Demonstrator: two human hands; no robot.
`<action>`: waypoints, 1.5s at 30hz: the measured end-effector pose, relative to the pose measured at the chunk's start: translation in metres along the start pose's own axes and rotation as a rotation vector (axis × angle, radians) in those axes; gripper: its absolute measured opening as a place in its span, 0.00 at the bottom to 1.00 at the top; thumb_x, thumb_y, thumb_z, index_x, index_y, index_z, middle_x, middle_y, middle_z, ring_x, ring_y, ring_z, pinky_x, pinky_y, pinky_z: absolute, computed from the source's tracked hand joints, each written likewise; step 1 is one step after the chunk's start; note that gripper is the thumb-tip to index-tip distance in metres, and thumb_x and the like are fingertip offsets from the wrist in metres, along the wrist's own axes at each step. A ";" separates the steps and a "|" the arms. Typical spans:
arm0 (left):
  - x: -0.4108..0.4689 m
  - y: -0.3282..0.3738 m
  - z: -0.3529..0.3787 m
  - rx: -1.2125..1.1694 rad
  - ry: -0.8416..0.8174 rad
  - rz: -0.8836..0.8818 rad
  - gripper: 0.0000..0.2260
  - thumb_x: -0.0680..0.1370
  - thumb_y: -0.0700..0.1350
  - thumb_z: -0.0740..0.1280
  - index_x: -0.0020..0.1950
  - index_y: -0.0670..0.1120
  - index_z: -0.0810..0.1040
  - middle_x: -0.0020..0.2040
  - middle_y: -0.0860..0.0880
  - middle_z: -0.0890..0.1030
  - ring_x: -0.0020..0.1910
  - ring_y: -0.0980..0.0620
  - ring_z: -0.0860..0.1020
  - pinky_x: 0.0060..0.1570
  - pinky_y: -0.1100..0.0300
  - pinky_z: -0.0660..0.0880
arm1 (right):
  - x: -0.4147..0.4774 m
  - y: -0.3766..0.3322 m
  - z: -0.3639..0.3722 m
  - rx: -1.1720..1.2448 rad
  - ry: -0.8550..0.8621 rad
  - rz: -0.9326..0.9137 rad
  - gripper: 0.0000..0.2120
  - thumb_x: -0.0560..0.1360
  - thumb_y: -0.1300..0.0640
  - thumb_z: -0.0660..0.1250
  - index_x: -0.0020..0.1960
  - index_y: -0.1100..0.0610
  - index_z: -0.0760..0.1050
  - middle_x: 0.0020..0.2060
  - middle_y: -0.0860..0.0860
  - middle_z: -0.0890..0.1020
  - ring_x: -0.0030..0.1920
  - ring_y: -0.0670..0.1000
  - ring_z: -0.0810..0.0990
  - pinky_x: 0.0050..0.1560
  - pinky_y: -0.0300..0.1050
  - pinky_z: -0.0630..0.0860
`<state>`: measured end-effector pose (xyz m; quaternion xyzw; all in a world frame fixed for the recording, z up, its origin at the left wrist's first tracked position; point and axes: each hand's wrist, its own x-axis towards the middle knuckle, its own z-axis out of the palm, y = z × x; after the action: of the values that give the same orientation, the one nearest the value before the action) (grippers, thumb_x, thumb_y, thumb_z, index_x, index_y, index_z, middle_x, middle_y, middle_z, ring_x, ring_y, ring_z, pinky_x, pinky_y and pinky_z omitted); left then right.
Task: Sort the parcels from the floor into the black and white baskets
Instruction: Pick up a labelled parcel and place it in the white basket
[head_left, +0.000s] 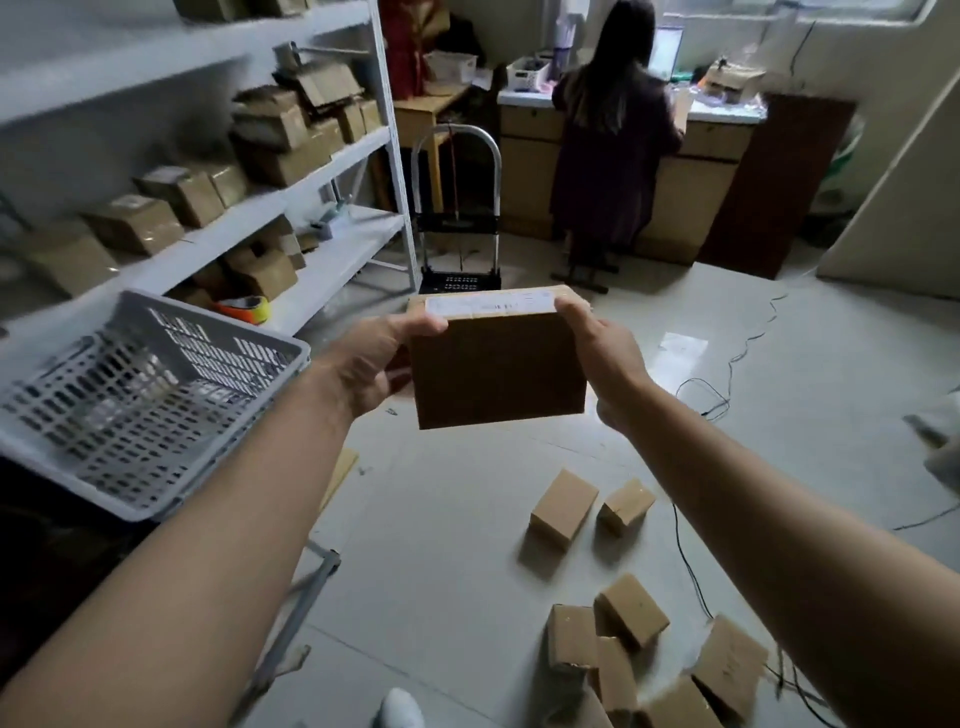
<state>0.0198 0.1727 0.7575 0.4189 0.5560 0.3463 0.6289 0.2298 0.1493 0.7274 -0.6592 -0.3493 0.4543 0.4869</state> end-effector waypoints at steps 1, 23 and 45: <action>-0.006 0.003 -0.009 0.004 -0.008 0.019 0.10 0.72 0.40 0.70 0.52 0.45 0.78 0.46 0.48 0.81 0.50 0.50 0.77 0.48 0.60 0.71 | -0.003 -0.006 0.008 0.005 -0.021 -0.009 0.22 0.74 0.44 0.64 0.56 0.61 0.76 0.48 0.54 0.81 0.42 0.47 0.80 0.28 0.36 0.71; 0.000 0.015 -0.256 0.073 0.554 -0.094 0.18 0.74 0.60 0.65 0.54 0.47 0.78 0.56 0.45 0.80 0.57 0.45 0.77 0.62 0.49 0.70 | 0.014 -0.066 0.280 -0.167 -0.403 0.058 0.30 0.74 0.35 0.59 0.63 0.58 0.72 0.57 0.56 0.78 0.51 0.54 0.79 0.53 0.49 0.75; 0.099 -0.002 -0.444 -0.272 0.961 -0.168 0.10 0.69 0.31 0.61 0.48 0.42 0.73 0.43 0.41 0.75 0.43 0.44 0.75 0.45 0.52 0.74 | 0.146 -0.083 0.555 -0.410 -0.925 0.282 0.34 0.74 0.32 0.55 0.68 0.56 0.66 0.63 0.55 0.72 0.63 0.60 0.71 0.64 0.61 0.67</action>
<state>-0.4059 0.3244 0.7018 0.0804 0.7643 0.5173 0.3767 -0.2426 0.4847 0.7066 -0.5120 -0.5175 0.6813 0.0769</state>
